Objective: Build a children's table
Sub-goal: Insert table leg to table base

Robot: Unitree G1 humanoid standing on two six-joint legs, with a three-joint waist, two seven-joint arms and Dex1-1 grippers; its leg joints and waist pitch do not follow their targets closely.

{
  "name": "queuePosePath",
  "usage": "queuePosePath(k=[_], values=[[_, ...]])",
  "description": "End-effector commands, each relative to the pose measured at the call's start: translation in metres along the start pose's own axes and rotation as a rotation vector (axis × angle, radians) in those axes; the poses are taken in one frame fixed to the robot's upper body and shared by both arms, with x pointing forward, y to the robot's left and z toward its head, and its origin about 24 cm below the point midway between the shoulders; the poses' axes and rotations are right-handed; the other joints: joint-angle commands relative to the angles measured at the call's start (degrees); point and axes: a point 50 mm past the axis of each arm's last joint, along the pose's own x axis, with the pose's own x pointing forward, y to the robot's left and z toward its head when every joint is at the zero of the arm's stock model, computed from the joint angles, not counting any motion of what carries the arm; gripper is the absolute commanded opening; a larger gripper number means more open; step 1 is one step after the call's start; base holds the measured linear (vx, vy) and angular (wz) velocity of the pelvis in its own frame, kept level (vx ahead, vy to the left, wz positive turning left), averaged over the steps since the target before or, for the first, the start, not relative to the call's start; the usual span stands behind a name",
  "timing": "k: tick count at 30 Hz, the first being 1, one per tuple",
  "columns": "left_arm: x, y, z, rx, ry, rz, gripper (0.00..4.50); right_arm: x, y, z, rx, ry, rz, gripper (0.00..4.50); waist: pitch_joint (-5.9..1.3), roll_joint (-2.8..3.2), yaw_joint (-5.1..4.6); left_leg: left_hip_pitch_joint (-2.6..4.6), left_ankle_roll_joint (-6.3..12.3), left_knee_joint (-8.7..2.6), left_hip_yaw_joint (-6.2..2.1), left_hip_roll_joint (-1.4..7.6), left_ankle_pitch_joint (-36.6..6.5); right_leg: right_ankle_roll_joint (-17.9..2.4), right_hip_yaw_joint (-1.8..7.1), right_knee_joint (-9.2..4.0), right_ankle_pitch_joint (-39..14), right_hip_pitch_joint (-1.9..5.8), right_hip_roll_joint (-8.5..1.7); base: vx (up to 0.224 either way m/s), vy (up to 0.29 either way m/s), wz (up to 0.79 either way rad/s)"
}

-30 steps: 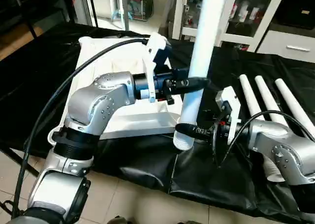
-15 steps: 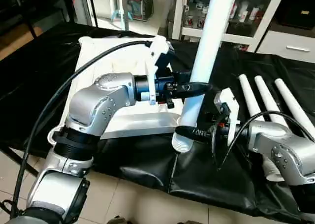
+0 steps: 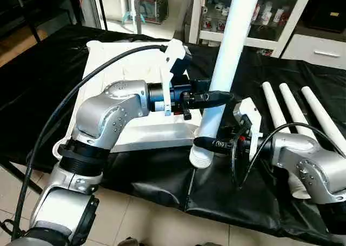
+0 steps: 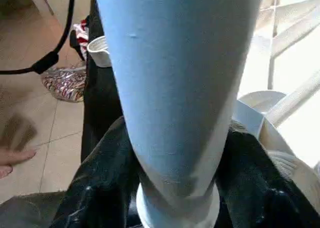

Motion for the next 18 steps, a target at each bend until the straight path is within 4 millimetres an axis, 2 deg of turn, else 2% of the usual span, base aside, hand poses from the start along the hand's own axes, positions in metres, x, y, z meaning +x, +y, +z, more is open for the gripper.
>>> queuePosePath(k=[1,6,7,14,18], values=[[0.0031,-0.0034,0.0096,0.015,-0.024,-0.031,1.76,-0.0018,-0.0020,0.0040,-0.026,-0.006,-0.017,1.95,-4.40,-0.44,0.27,0.38,2.25,-3.74,-1.29,2.69,-2.33,-13.98,2.09,-3.34,-4.49,4.00,-4.08,0.000,0.000,0.00],[0.0026,-0.0029,0.0105,0.012,-0.026,-0.029,1.76,-0.0021,-0.0008,0.0051,-0.030,-0.020,0.001,1.90,-4.37,-0.44,0.24,0.40,2.07,-3.76,-1.31,2.69,-2.81,-13.76,2.08,-3.42,-5.35,3.98,-4.05,0.000,0.000,0.00],[0.0025,-0.0029,0.0106,0.012,-0.026,-0.029,1.76,-0.0022,-0.0006,0.0052,-0.030,-0.021,0.003,2.45,-4.37,-0.43,0.25,0.40,2.11,-3.75,-1.32,2.70,-2.78,-13.78,2.08,-3.40,-5.25,3.96,-4.04,0.000,0.000,0.00],[0.0025,-0.0034,0.0117,0.019,-0.028,-0.035,1.76,-0.0014,-0.0006,0.0067,-0.057,-0.017,-0.001,3.02,-4.34,-0.56,0.28,0.35,2.27,-3.73,-1.31,2.70,-2.75,-13.77,2.08,-3.41,-5.58,3.94,-4.08,0.000,0.000,0.00],[0.0018,-0.0037,0.0118,0.025,-0.025,-0.038,1.76,-0.0008,-0.0010,0.0070,-0.065,-0.015,0.000,3.05,-4.35,-0.58,0.24,0.35,2.17,-3.73,-1.33,2.69,-2.77,-13.45,2.08,-3.43,-6.12,3.94,-4.08,0.000,0.000,0.00]])
